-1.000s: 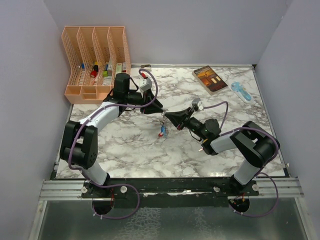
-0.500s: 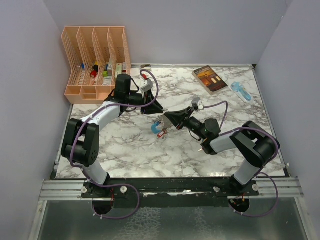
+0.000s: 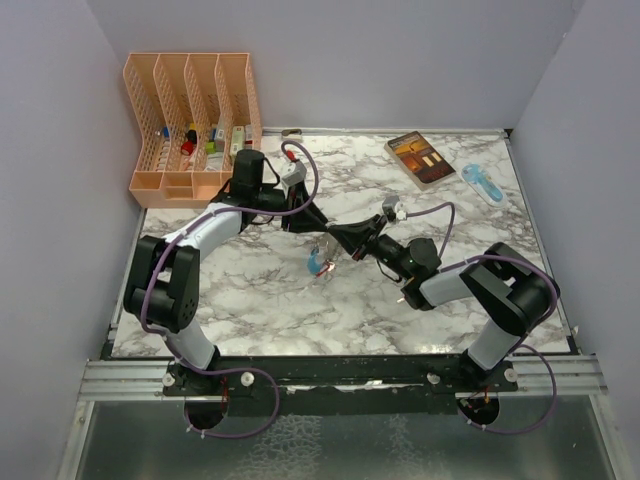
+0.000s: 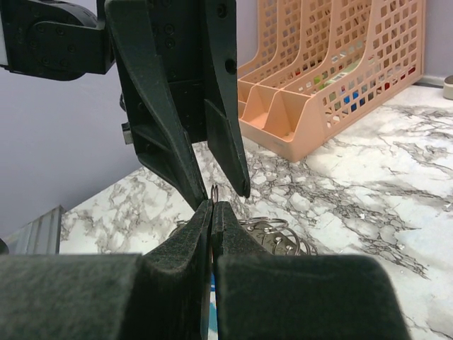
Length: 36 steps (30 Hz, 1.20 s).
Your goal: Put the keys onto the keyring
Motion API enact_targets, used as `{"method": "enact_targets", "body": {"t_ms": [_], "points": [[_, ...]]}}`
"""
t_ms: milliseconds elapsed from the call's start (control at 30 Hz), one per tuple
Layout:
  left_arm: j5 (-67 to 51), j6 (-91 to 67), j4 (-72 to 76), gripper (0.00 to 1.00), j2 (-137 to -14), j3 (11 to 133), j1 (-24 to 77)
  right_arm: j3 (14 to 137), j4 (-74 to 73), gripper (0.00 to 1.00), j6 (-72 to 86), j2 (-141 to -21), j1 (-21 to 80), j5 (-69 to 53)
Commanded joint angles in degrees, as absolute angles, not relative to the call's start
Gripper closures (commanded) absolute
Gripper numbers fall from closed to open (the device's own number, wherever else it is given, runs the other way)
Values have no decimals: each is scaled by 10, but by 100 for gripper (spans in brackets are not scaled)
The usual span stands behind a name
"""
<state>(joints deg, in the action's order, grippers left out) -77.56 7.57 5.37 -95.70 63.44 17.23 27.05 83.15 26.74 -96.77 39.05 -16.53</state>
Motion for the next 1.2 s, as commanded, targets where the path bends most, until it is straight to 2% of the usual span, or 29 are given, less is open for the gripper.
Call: {"method": "enact_targets", "body": {"t_ms": [0, 233, 467, 500, 533, 600, 633, 700, 867, 967, 1167], "points": [[-824, 122, 4, 72, -968, 656, 175, 275, 1019, 99, 263, -950, 395, -159], [-835, 221, -110, 99, -980, 690, 175, 273, 1019, 99, 263, -949, 395, -157], [-807, 338, -243, 100, -984, 731, 175, 260, 1018, 99, 276, -934, 395, -156], [-796, 350, -263, 100, -983, 742, 175, 259, 1016, 96, 281, -929, 395, -164], [-780, 367, -291, 100, -981, 753, 176, 256, 1006, 88, 284, -918, 395, -170], [-749, 413, -357, 100, -977, 787, 179, 255, 961, 63, 292, -888, 395, -174], [-736, 427, -379, 100, -976, 799, 180, 256, 918, 55, 291, -865, 395, -174], [-714, 432, -389, 100, -943, 801, 181, 269, 805, 51, 271, -809, 395, -182], [-647, 424, -400, 100, -904, 814, 185, 328, 516, 51, 145, -686, 395, -216], [-624, 424, -413, 100, -903, 824, 190, 364, 354, 57, 71, -645, 395, -233], [-591, 478, -481, 100, -909, 842, 243, 384, 247, 69, 26, -637, 395, -279]]}}
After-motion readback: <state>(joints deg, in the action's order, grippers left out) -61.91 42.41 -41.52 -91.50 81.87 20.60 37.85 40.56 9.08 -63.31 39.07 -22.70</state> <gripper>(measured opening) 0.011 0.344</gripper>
